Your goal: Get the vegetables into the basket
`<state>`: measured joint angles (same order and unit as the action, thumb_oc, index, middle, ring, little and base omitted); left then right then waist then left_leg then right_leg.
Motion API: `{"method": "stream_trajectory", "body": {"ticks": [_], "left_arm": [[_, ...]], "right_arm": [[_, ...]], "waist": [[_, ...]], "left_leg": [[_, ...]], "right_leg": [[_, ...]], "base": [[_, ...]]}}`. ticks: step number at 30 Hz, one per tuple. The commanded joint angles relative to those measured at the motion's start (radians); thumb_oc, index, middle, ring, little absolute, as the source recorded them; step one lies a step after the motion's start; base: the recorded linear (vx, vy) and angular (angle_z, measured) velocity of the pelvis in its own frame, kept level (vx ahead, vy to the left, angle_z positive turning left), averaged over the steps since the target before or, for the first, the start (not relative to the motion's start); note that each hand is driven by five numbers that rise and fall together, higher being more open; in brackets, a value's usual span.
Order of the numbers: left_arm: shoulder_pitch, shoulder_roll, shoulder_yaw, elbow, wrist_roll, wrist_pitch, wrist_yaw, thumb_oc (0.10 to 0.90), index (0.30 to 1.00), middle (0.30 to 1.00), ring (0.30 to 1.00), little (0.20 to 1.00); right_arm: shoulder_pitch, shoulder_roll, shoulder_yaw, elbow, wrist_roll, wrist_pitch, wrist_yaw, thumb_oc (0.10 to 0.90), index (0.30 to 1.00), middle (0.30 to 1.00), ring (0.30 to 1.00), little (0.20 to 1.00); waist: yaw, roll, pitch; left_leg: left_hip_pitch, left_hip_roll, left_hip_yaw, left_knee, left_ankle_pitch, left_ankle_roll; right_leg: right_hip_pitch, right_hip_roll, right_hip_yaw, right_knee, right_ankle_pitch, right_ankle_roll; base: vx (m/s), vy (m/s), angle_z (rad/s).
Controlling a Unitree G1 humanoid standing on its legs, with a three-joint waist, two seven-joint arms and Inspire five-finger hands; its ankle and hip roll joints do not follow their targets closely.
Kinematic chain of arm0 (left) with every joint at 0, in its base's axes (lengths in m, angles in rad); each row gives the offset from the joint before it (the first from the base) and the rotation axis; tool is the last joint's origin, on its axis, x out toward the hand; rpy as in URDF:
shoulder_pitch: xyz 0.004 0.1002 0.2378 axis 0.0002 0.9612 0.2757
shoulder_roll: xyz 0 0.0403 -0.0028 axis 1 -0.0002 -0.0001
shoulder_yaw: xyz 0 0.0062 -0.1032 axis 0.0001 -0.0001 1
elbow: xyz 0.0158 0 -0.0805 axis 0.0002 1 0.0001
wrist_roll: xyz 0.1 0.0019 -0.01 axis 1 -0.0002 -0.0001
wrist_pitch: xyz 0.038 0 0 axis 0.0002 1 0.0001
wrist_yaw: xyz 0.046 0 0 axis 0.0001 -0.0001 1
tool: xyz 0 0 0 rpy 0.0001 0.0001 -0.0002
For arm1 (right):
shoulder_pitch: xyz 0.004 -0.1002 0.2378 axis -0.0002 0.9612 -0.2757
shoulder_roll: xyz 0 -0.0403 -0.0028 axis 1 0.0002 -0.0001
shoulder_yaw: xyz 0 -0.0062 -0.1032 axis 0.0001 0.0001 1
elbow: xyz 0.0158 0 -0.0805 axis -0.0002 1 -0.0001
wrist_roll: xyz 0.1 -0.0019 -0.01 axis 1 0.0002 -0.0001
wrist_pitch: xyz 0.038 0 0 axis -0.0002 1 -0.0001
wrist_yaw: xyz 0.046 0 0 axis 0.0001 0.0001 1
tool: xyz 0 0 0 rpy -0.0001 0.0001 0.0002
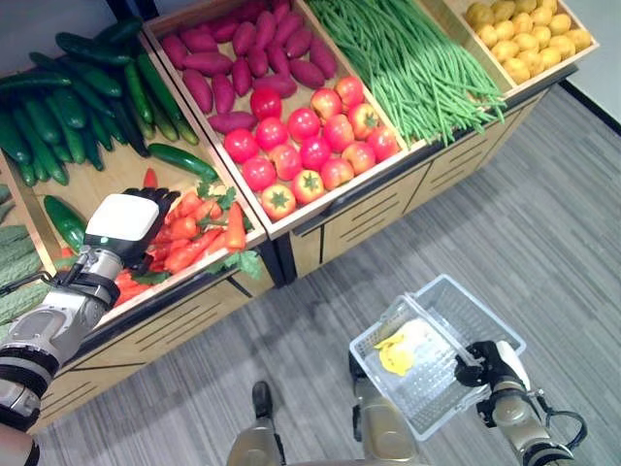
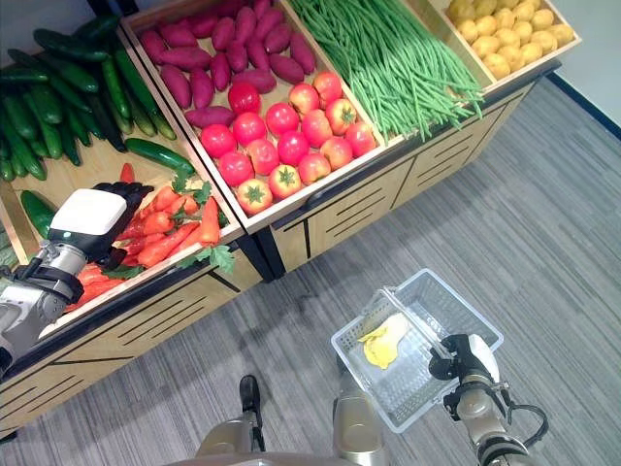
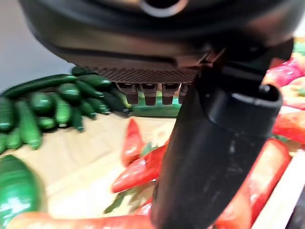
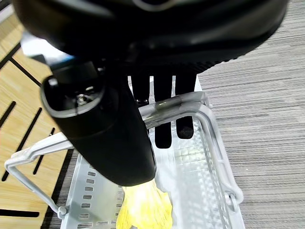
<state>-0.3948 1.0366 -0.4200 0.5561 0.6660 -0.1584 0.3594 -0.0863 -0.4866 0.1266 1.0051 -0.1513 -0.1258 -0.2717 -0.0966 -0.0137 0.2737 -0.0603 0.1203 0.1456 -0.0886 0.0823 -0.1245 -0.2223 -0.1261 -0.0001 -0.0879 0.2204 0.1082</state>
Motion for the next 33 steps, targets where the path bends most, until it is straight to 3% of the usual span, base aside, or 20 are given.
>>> {"method": "stream_trajectory", "body": {"ticks": [1,2,11,18,28,33], "left_arm": [[-0.158,0.046,0.035,0.046,-0.048,0.013,0.052,0.706,0.728,0.728,0.728,0.728],[-0.160,0.040,0.029,0.058,-0.051,0.009,0.049,0.400,0.300,0.300,0.300,0.300],[-0.127,0.011,0.035,0.074,-0.083,0.001,0.026,0.400,0.300,0.300,0.300,0.300],[-0.138,0.058,0.051,0.048,-0.071,-0.003,0.037,0.400,0.300,0.300,0.300,0.300],[-0.120,0.137,0.123,-0.161,-0.089,-0.044,0.058,0.400,0.300,0.300,0.300,0.300],[-0.083,0.140,0.166,-0.265,-0.140,-0.086,0.043,0.400,0.300,0.300,0.300,0.300]], "right_arm": [[-0.070,-0.107,-0.018,-0.022,0.007,-0.039,-0.074,0.400,0.300,0.300,0.300,0.300],[-0.075,-0.108,-0.017,-0.026,0.007,-0.038,-0.073,0.400,0.300,0.300,0.300,0.300],[-0.091,-0.108,-0.011,-0.031,0.006,-0.041,-0.075,0.400,0.300,0.300,0.300,0.300],[-0.071,-0.105,-0.013,-0.028,-0.003,-0.041,-0.069,0.400,0.300,0.300,0.300,0.300],[-0.036,-0.090,-0.026,-0.034,0.001,-0.042,-0.062,0.400,0.300,0.300,0.300,0.300],[-0.016,-0.075,-0.030,-0.026,0.002,-0.040,-0.050,0.400,0.300,0.300,0.300,0.300]], "waist": [[-0.010,-0.040,-0.008],[-0.011,-0.039,-0.006],[-0.011,-0.036,0.001],[-0.010,-0.036,-0.015],[0.000,-0.033,-0.042],[0.001,-0.037,-0.051]], "left_leg": [[0.001,0.014,-0.026,0.001,-0.032,-0.005],[-0.001,0.015,-0.025,0.001,-0.031,-0.006],[0.010,0.019,-0.017,0.001,-0.037,-0.009],[0.033,0.016,-0.013,0.001,-0.046,-0.009],[0.056,0.013,-0.024,0.001,-0.057,-0.006],[0.062,0.010,-0.026,0.001,-0.060,-0.005]], "right_leg": [[0.072,-0.110,0.001,0.001,-0.074,0.134],[0.070,-0.110,0.001,0.001,-0.074,0.133],[0.072,-0.106,0.008,0.001,-0.081,0.131],[0.098,-0.109,0.004,0.001,-0.091,0.132],[0.130,-0.118,-0.009,0.001,-0.100,0.135],[0.140,-0.120,-0.012,0.001,-0.103,0.134]], "base": [[0.02,0.007,-0.05],[0.02,0.006,-0.03],[0.00,0.000,0.00],[0.00,0.000,0.00],[0.00,-0.001,0.01],[0.00,0.001,0.01]]}}
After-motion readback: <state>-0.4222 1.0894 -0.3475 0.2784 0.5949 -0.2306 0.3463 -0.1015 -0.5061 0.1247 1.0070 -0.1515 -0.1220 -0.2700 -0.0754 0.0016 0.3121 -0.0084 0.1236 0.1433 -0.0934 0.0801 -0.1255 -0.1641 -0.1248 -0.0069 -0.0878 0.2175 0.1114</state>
